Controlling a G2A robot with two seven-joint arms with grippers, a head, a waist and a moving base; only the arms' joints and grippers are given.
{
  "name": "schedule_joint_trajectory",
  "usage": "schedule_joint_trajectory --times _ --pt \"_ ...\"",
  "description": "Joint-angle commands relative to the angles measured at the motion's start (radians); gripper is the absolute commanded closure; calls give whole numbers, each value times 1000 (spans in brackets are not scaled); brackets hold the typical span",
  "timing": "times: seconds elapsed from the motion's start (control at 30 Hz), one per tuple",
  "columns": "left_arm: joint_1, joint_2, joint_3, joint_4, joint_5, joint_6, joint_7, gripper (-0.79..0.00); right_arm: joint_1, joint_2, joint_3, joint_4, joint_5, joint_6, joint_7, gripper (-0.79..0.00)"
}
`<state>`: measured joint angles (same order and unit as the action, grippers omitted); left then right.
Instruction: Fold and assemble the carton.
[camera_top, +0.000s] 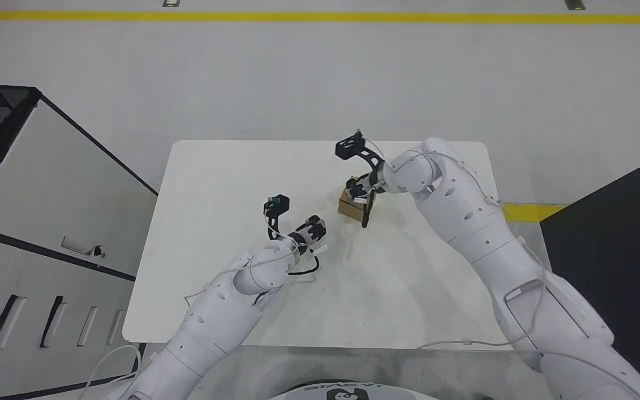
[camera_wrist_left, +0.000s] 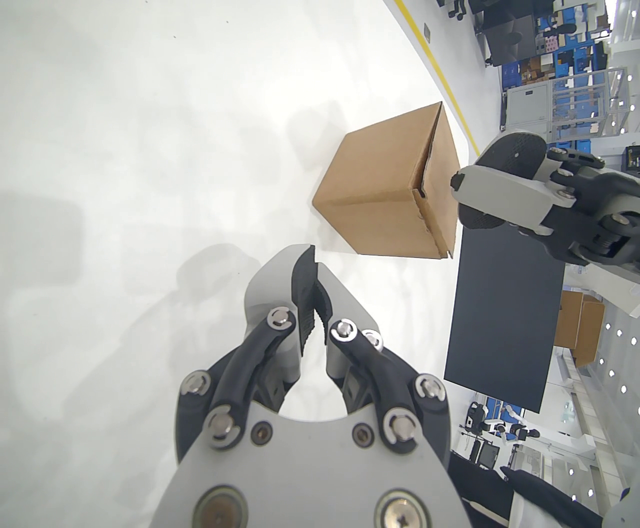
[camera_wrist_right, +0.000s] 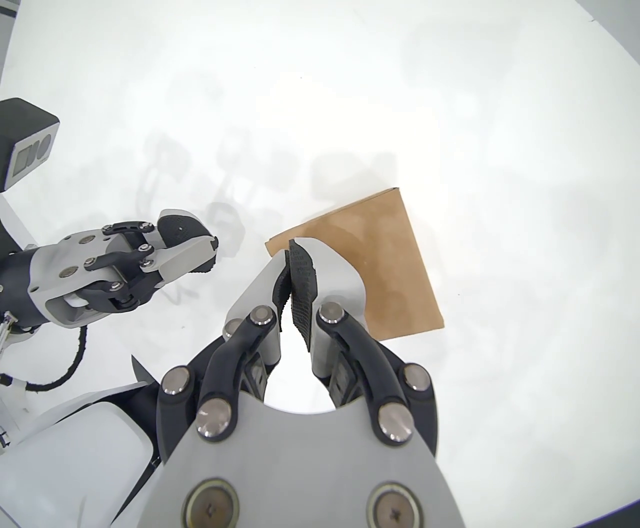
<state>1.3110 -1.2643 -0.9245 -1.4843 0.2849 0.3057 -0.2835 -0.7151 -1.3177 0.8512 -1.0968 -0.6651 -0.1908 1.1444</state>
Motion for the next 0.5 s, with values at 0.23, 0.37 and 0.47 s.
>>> schedule_joint_trajectory --times 0.23,0.37,0.47 --pt "0 0 0 0 0 0 0 0 -7 -4 -18 28 9 -8 3 0" --pt "0 0 0 0 0 0 0 0 -1 -9 -29 45 12 -9 4 0" --pt "0 0 0 0 0 0 0 0 4 -11 -34 53 14 -9 2 0"
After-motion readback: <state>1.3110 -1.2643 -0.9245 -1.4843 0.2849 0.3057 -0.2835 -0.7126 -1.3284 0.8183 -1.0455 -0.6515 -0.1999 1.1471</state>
